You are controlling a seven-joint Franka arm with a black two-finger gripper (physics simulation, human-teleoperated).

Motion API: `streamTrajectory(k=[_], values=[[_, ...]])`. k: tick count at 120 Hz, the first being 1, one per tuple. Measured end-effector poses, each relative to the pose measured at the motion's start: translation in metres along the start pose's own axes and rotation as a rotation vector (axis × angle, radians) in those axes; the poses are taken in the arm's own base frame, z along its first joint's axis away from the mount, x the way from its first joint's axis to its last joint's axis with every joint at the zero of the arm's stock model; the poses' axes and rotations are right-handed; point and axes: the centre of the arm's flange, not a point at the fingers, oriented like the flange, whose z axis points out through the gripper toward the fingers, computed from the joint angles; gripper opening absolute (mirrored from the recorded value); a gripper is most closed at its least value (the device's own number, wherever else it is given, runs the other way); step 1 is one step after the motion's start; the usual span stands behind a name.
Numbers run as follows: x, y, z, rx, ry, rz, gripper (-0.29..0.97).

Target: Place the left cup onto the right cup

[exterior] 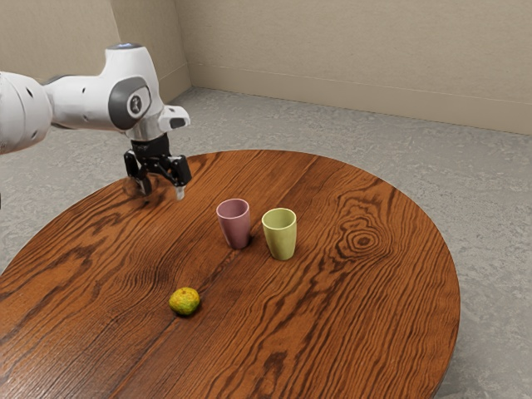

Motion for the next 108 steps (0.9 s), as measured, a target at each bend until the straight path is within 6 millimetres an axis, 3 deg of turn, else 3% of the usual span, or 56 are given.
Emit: streamTrajectory(k=[31,42,65,81,108], values=[[0.032,0.027,0.022,0.014,0.026,0.033,0.65],[0.047,0.048,0.028,0.018,0.041,0.061,0.65],[0.053,0.079,0.045,-0.005,0.030,0.088,0.65],[0.055,0.082,0.064,-0.016,0.005,0.082,0.65],[0.061,0.067,0.068,-0.014,0.029,0.059,0.65]])
